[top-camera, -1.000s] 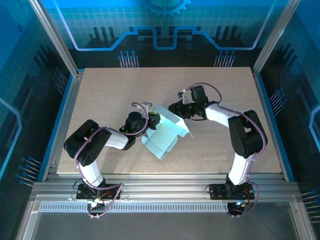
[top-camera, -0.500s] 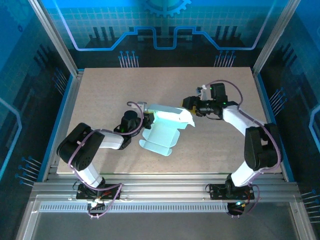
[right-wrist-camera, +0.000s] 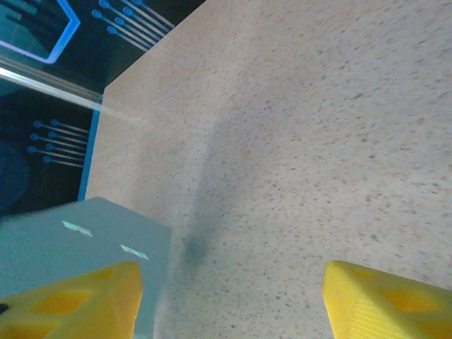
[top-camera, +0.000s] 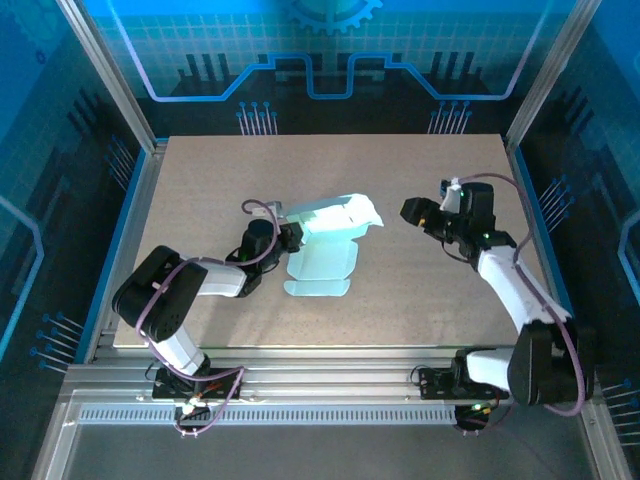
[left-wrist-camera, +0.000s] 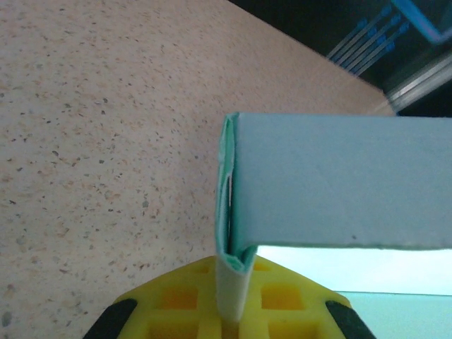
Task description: Fold the paper box
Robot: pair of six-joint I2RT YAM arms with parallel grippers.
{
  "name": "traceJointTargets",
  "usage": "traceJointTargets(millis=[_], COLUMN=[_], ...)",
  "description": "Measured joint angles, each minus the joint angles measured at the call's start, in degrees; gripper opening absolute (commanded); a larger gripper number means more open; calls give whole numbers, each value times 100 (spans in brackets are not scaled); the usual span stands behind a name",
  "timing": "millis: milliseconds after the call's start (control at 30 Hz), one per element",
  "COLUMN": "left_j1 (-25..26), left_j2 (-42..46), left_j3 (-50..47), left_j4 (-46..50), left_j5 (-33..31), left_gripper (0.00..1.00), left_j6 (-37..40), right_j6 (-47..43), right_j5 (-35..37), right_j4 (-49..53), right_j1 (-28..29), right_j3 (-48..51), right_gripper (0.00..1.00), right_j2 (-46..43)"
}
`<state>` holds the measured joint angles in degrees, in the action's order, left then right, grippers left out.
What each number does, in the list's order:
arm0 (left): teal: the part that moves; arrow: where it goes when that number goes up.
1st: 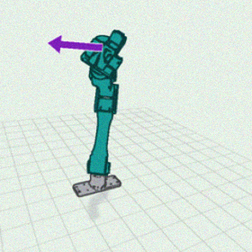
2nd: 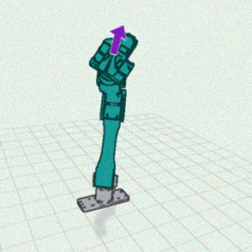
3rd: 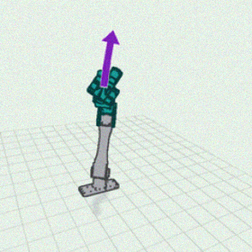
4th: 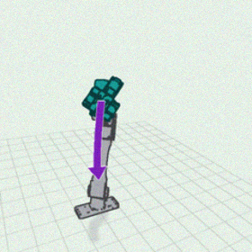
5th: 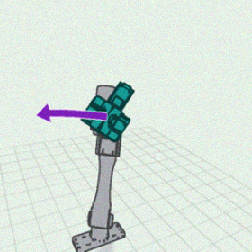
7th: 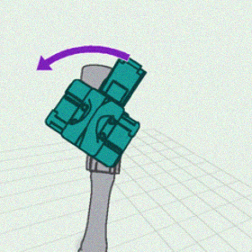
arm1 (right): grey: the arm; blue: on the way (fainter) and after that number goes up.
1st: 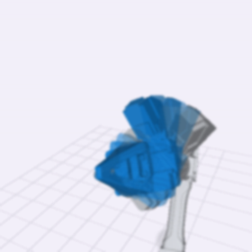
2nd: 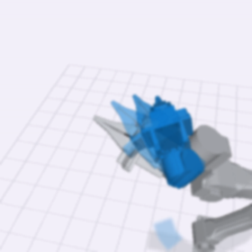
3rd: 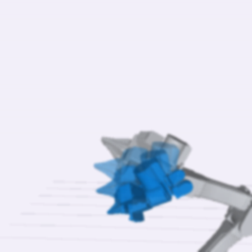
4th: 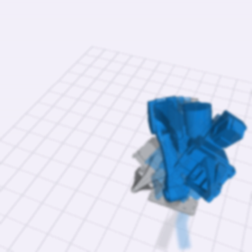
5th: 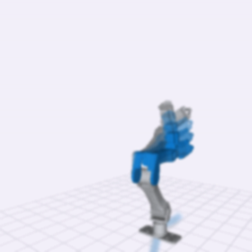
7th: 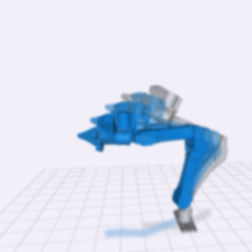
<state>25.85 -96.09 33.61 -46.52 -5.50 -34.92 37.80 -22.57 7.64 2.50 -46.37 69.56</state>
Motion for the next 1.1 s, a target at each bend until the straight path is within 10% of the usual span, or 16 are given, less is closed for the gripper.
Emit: traceJointTargets(millis=[400,767,1100], left_j1=[-20,111,131], left_j2=[-706,-791,-1014], left_j3=[885,1283,1047], left_j4=[-455,-396,-369], left_j5=[-483,-1019,-1353], left_gripper=[0,0,0], left_j6=[-3095,-4006,-4662], right_j6=[599,544,-852], right_j5=[297,431,2929], right_j4=[-785,-1338,-1735], right_j1=[35,994,3762], right_j3=[796,964,949], right_gripper=[70,71,74], right_j2=[-640,-535,-1064])
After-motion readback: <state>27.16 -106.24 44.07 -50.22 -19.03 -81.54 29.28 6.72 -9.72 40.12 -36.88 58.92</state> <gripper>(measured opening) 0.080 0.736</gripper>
